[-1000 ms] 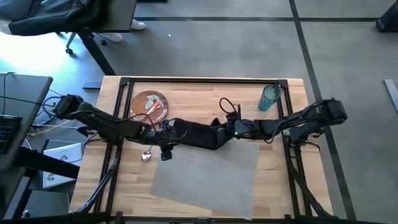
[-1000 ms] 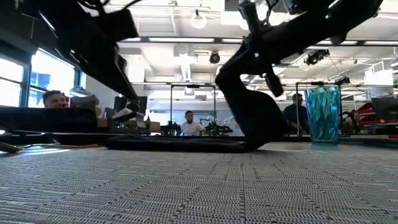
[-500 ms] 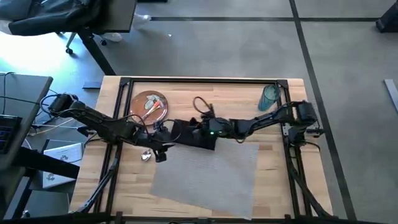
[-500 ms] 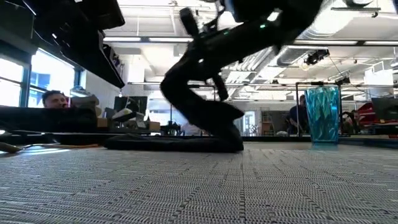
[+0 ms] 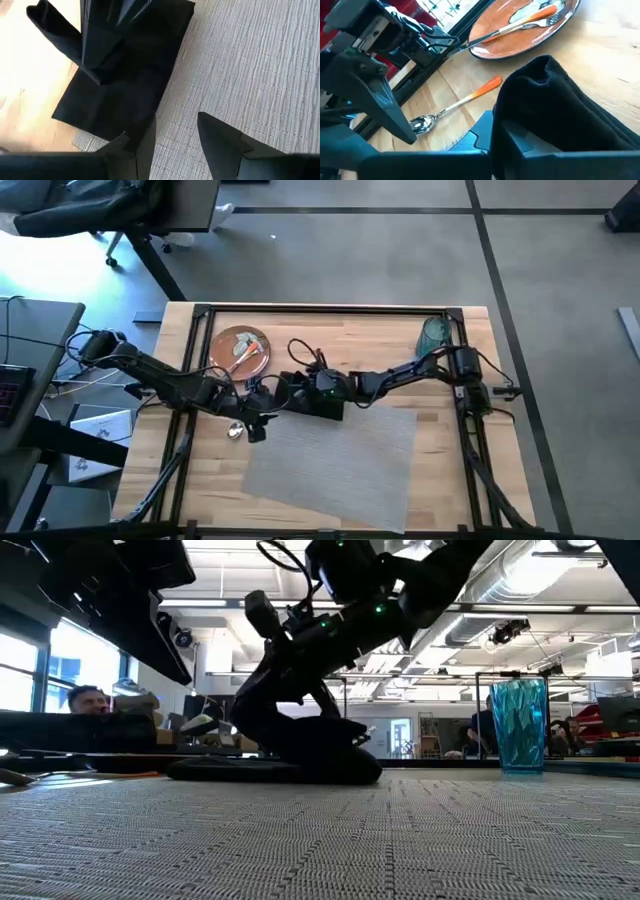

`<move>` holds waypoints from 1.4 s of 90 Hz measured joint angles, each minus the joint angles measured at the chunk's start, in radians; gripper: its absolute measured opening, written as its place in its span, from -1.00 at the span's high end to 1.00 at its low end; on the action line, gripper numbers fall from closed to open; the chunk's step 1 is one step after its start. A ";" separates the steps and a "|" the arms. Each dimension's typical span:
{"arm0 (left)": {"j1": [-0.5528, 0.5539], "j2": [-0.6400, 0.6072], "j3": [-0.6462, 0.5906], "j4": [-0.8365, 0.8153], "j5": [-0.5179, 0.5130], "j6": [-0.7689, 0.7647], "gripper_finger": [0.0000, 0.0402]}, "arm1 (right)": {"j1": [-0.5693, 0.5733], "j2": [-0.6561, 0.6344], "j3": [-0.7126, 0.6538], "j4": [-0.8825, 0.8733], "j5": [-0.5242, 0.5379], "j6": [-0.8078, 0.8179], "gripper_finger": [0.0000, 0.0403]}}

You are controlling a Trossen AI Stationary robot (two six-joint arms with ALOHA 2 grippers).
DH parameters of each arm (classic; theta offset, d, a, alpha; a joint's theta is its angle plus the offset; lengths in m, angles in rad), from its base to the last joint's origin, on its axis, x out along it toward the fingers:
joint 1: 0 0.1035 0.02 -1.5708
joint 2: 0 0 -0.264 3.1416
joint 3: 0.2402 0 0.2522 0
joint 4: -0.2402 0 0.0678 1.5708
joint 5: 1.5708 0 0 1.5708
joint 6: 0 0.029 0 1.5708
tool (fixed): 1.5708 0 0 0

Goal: Set table place
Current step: Fold the black napkin

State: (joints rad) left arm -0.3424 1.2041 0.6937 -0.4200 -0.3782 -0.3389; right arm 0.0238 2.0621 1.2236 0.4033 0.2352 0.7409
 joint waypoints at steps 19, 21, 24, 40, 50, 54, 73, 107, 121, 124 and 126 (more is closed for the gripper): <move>0.001 0.000 0.000 -0.002 -0.010 0.000 0.35 | 0.000 0.000 0.000 0.007 0.003 -0.022 0.56; 0.001 0.000 0.000 -0.002 -0.010 0.000 0.35 | -0.001 0.000 0.000 0.008 0.004 -0.033 0.51; 0.001 0.000 0.000 -0.002 -0.010 0.000 0.35 | -0.004 0.000 0.000 0.010 0.004 -0.051 0.42; 0.001 0.000 0.000 -0.003 -0.010 0.000 0.35 | -0.020 -0.043 -0.002 -0.025 -0.053 -0.188 0.07; 0.001 0.000 0.000 -0.001 -0.011 -0.001 0.35 | -0.029 -0.129 -0.001 -0.183 -0.114 -0.272 -0.01; 0.001 0.000 0.000 -0.001 -0.011 -0.001 0.35 | -0.030 -0.170 -0.001 -0.283 -0.113 -0.303 -0.02; 0.010 0.000 0.000 0.008 -0.091 -0.001 0.35 | 0.020 -0.348 -0.013 -0.668 0.046 -0.412 -0.01; 0.318 0.102 -0.001 0.099 0.190 -0.019 0.35 | 0.051 -0.340 -0.332 -0.276 0.062 -0.427 -0.01; 0.407 0.182 -0.001 0.096 0.229 -0.048 0.35 | 0.038 -0.334 -0.389 -0.205 0.061 -0.425 -0.01; 0.421 0.196 -0.001 0.098 0.232 -0.054 0.35 | 0.036 -0.333 -0.396 -0.207 0.061 -0.425 -0.01; 0.429 0.206 -0.001 0.097 0.239 -0.059 0.35 | 0.035 -0.333 -0.399 -0.205 0.061 -0.426 -0.01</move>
State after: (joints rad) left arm 0.0868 1.4102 0.6930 -0.3229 -0.1393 -0.3975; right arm 0.0589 1.7294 0.8245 0.1981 0.2964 0.3152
